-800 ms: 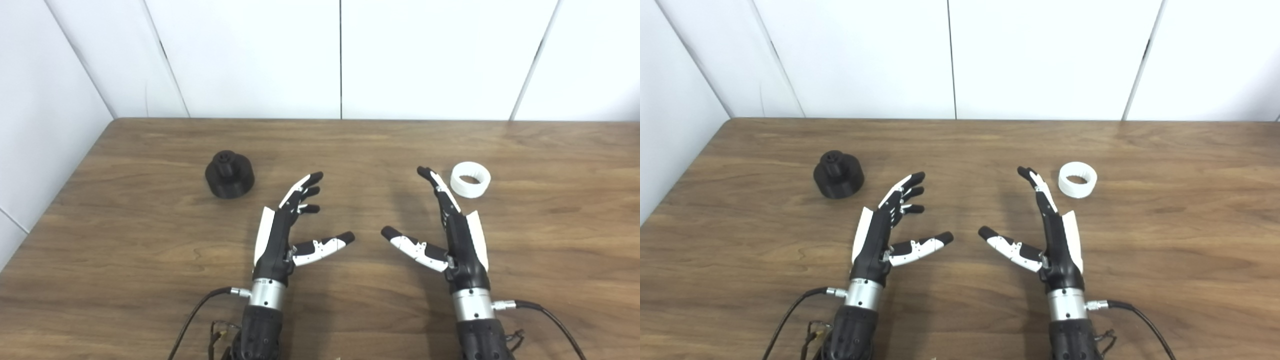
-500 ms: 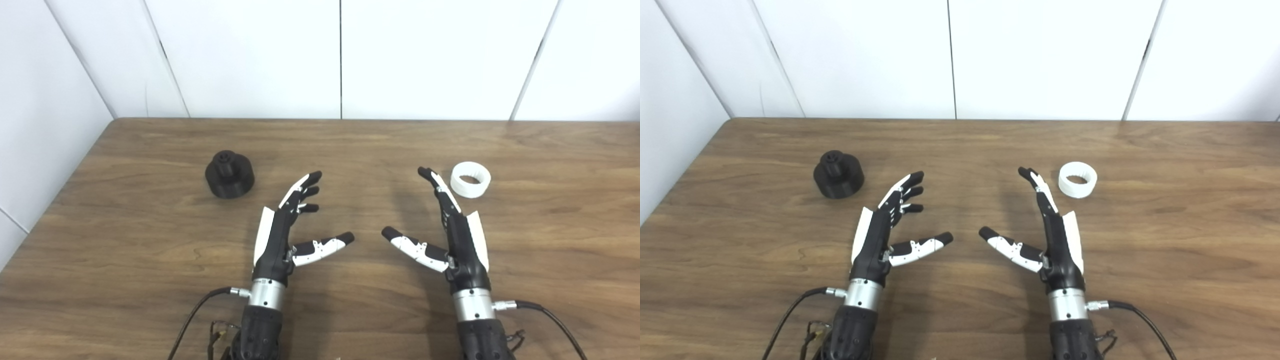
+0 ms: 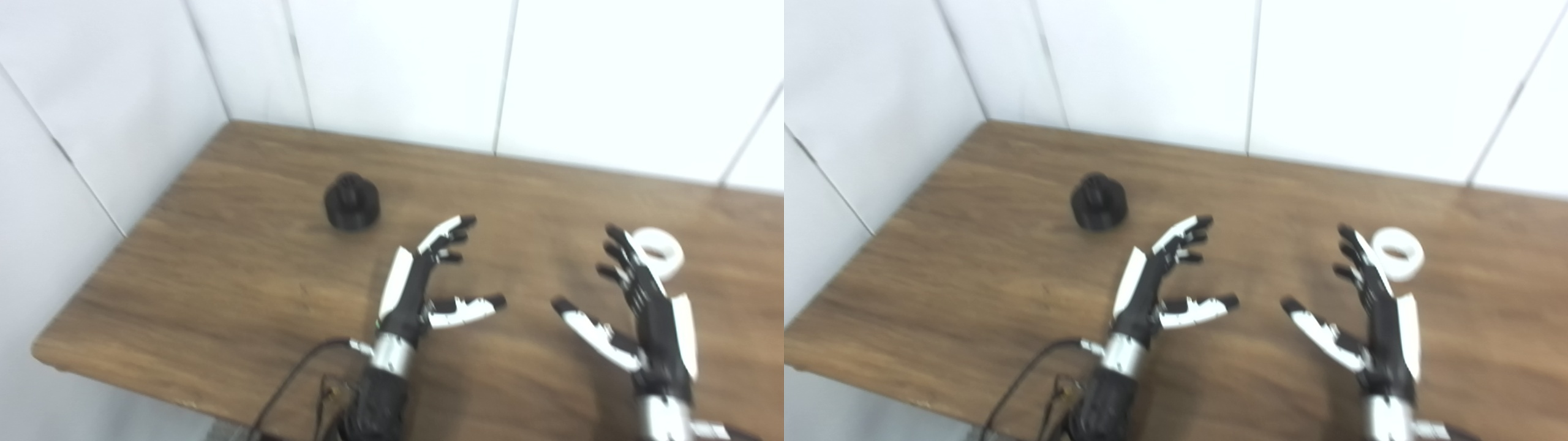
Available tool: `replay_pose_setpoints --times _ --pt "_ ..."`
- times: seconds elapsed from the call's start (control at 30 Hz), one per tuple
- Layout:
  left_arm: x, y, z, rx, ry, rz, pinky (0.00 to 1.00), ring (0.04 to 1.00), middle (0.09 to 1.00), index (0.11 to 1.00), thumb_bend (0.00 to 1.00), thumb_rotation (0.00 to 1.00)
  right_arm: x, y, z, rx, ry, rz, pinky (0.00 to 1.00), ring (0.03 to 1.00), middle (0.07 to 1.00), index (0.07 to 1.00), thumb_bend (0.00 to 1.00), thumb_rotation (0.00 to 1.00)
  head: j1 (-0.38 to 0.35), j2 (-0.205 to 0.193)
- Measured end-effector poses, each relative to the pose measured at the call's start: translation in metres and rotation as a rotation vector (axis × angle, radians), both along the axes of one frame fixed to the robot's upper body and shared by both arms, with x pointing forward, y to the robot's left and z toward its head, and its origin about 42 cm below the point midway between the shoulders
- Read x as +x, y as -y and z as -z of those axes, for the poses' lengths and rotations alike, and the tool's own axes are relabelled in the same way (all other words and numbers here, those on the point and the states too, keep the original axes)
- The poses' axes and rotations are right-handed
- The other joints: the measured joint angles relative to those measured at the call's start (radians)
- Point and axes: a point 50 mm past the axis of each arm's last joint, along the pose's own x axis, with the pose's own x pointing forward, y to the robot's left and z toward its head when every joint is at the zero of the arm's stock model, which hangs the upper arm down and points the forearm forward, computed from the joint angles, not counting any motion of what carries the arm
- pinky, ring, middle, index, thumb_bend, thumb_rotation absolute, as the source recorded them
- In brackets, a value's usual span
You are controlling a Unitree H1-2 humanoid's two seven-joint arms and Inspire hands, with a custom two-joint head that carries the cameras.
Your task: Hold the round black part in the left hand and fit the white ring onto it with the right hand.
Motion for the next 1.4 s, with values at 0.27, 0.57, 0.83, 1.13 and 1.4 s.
replay_pose_setpoints --times 0.27,0.57,0.83,1.13,1.4 --pt "0.0 0.001 0.0 0.0 0.004 -0.005 0.73 0.829 0.868 0.821 0.77 0.08 0.001 0.001 0.0 0.004 0.01 -0.011 0.79 0.879 0.905 0.852 0.76 0.24 0.008 -0.003" --pt "0.002 -0.003 -0.002 0.036 0.036 -0.01 0.77 0.857 0.868 0.825 0.75 0.13 0.003 0.001 0.0 0.002 0.01 -0.012 0.77 0.865 0.898 0.848 0.76 0.24 0.017 -0.009" --pt "0.008 -0.023 -0.002 0.222 0.047 -0.047 0.81 0.876 0.879 0.814 0.77 0.17 0.006 0.0 0.0 0.003 0.014 -0.015 0.73 0.856 0.897 0.842 0.76 0.21 0.015 -0.015" --pt "0.011 -0.046 -0.009 0.347 0.033 -0.099 0.78 0.881 0.88 0.821 0.8 0.24 0.008 -0.001 -0.001 0.006 0.021 -0.017 0.78 0.873 0.896 0.856 0.76 0.25 0.037 -0.018" --pt "0.023 -0.116 -0.037 0.525 0.065 -0.254 0.77 0.896 0.916 0.84 0.81 0.26 0.011 0.006 0.002 -0.01 0.009 -0.009 0.77 0.877 0.9 0.858 0.76 0.25 0.046 -0.023"
